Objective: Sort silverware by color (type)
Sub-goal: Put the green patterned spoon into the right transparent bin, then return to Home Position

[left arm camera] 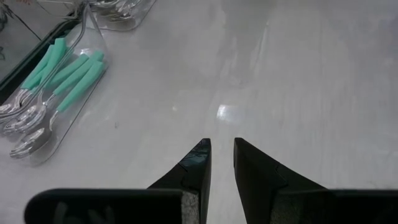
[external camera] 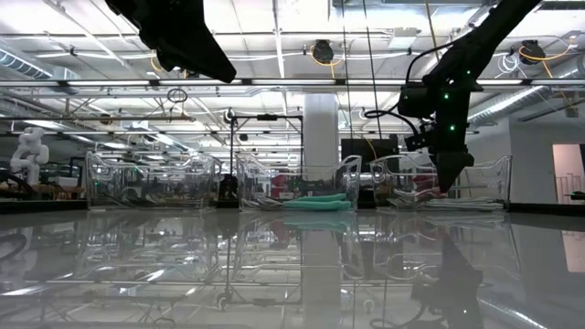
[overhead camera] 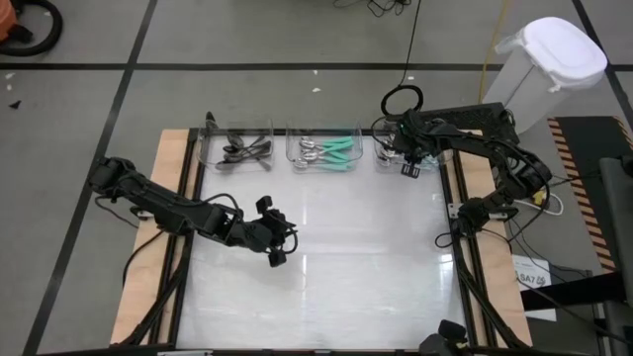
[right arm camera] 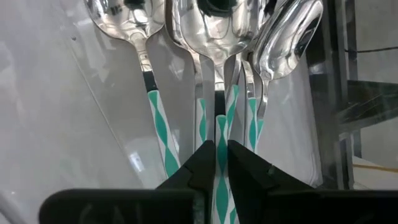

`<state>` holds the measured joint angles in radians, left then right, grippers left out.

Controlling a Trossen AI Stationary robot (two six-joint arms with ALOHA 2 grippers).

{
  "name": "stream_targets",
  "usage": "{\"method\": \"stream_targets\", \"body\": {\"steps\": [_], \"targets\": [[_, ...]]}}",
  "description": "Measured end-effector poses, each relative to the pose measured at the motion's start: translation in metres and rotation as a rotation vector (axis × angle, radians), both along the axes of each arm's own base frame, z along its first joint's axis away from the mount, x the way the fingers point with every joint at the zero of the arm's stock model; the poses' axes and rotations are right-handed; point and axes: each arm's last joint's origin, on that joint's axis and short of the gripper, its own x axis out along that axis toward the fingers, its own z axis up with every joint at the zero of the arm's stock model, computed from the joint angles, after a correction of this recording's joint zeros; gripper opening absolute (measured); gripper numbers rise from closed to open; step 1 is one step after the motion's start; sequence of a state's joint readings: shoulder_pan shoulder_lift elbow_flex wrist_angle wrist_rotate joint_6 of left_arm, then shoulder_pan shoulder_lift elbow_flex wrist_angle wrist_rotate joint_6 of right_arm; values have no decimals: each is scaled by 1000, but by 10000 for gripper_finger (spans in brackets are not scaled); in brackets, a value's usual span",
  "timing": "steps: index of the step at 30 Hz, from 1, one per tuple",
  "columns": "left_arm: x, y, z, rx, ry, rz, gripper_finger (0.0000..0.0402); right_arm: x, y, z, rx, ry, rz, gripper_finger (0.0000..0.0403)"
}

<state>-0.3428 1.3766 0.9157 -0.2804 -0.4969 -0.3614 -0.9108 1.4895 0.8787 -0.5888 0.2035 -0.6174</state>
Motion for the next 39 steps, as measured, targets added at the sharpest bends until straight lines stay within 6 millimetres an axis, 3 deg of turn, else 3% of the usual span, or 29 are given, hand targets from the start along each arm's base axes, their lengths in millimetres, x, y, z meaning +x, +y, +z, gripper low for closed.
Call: {"method": "stream_targets", "body": {"steps": [18, 30, 34, 39], "targets": [[0, 0, 0, 0, 0, 0, 72, 0, 0, -1, 2, 2, -4, 44], [0, 0, 0, -1, 1, 2, 72, 0, -1, 0, -12, 4, -27, 134], [0, 0, 0, 0, 5, 1, 72, 1, -3, 10, -58, 31, -81, 135], [0, 0, 0, 1, 5, 1, 72, -1, 3, 41, -113, -90, -124, 131]]}}
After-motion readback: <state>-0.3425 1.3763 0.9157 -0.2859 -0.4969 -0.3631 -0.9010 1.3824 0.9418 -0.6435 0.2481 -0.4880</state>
